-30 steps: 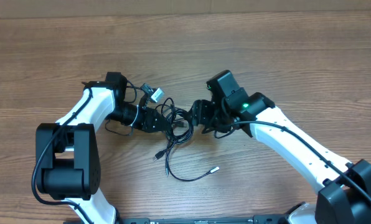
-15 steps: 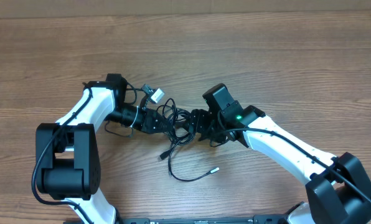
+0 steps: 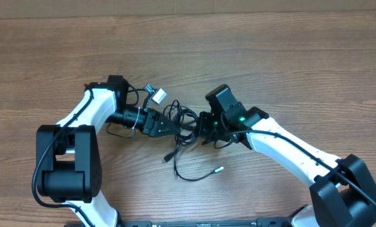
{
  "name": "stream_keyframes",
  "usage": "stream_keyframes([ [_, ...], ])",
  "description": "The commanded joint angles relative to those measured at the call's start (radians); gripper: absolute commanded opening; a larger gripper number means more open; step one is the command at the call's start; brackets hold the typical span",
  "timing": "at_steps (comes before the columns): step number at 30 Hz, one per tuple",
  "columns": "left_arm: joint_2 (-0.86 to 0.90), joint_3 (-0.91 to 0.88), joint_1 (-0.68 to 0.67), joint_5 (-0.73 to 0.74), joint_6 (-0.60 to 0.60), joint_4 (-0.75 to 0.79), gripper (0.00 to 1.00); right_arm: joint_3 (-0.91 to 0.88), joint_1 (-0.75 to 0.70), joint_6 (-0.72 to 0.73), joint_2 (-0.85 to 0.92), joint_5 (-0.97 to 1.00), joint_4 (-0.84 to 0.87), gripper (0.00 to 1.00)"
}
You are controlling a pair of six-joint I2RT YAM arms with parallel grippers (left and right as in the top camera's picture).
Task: Untangle cables
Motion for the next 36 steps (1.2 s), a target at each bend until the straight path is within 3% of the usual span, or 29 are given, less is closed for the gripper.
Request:
stream_keyframes([
  [1,0.003,0.009,0.019,-0.017,-0.035,0.01,0.77,0.04,-0.004,-0.079,-0.022,0.02,-0.046,0.04],
  [9,0.003,0.009,0.018,-0.085,-0.23,0.07,0.49,0.056,0.025,-0.118,-0.042,0.122,-0.116,0.04],
  [13,0.003,0.009,0.018,0.076,-0.279,0.08,0.52,0.056,0.071,-0.148,-0.042,0.219,-0.14,0.04],
  [16,0.003,0.009,0.018,0.081,-0.475,0.169,0.52,0.056,0.099,-0.183,-0.042,0.3,-0.16,0.04],
  [19,0.003,0.009,0.015,-0.062,-0.831,0.238,0.56,0.056,0.111,-0.184,-0.042,0.4,-0.185,0.04],
  [22,0.003,0.009,0.009,-0.065,-1.037,0.204,0.56,0.056,0.111,-0.184,-0.042,0.454,-0.209,0.04],
  [23,0.003,0.009,0.002,-0.065,-1.043,0.188,0.73,0.056,0.111,-0.184,-0.042,0.463,-0.22,0.04],
  [24,0.003,0.009,-0.008,-0.066,-1.043,0.18,1.0,0.056,0.111,-0.184,-0.042,0.465,-0.229,0.04],
  [27,0.003,0.009,-0.046,-0.089,-1.095,0.164,1.0,0.056,0.111,-0.185,-0.042,0.477,-0.229,0.04],
  [31,0.003,0.009,-0.114,-0.244,-1.459,0.198,1.0,0.056,0.112,-0.236,-0.042,0.483,-0.237,0.04],
  [36,0.003,0.009,-0.129,-0.287,-1.695,0.412,1.0,0.056,0.162,-0.237,-0.042,0.513,-0.238,0.04],
])
